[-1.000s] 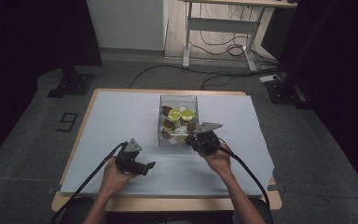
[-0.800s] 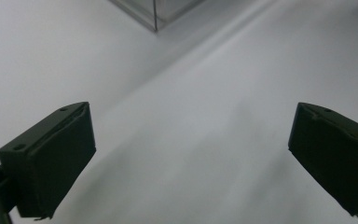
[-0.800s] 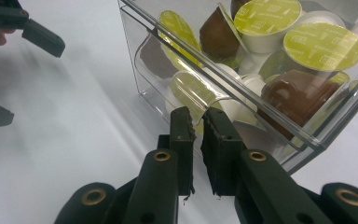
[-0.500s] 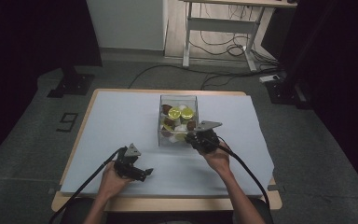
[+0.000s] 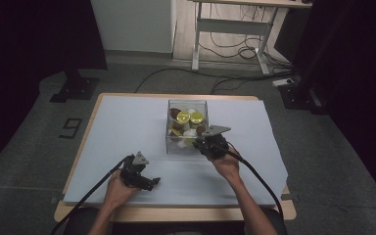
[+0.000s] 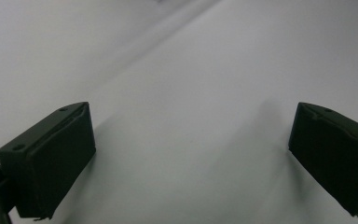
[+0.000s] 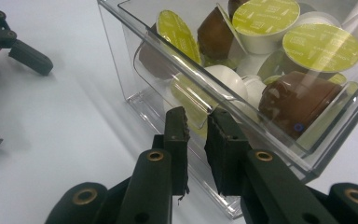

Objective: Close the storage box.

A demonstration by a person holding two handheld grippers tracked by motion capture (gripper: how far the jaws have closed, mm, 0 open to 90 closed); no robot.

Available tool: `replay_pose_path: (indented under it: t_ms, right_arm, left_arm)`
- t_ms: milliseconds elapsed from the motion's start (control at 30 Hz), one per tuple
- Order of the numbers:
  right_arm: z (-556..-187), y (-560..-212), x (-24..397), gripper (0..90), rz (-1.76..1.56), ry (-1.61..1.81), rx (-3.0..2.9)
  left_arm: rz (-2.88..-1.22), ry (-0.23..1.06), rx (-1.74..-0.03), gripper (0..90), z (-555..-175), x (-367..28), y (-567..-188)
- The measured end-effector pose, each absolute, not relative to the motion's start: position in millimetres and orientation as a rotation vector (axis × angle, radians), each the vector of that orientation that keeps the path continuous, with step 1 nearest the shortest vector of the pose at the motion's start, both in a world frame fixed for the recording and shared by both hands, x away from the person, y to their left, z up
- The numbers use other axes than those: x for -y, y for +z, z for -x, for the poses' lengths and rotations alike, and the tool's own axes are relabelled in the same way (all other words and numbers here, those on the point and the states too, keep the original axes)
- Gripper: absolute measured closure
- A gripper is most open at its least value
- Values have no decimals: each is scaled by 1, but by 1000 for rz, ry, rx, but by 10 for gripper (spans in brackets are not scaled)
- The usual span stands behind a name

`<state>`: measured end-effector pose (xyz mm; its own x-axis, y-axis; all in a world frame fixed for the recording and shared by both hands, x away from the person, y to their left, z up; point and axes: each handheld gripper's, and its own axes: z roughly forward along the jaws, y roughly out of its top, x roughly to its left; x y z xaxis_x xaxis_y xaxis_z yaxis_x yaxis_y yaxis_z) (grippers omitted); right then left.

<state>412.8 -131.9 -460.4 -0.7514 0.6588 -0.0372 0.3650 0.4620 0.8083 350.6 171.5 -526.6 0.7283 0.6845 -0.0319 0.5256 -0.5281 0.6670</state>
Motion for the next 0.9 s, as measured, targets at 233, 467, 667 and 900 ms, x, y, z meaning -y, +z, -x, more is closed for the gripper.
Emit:
replay_pose_path:
  t_ms: [233,467,667,900]
  right_arm:
    - [-415,-463,130,780,-875,1171,-2368]
    - [-418,-466,127,782,-882,1160,-2358]
    - [-419,-467,126,784,-890,1157,-2351]
    - [-422,-473,124,824,-913,1123,-2333]
  left_arm:
    - [-2260,311,-910,2,-350,-171,-527]
    - [-2264,321,-907,4,-350,-171,-528]
    - [-2266,327,-907,6,-350,-170,-528]
    - [-2266,324,-909,5,-350,-170,-528]
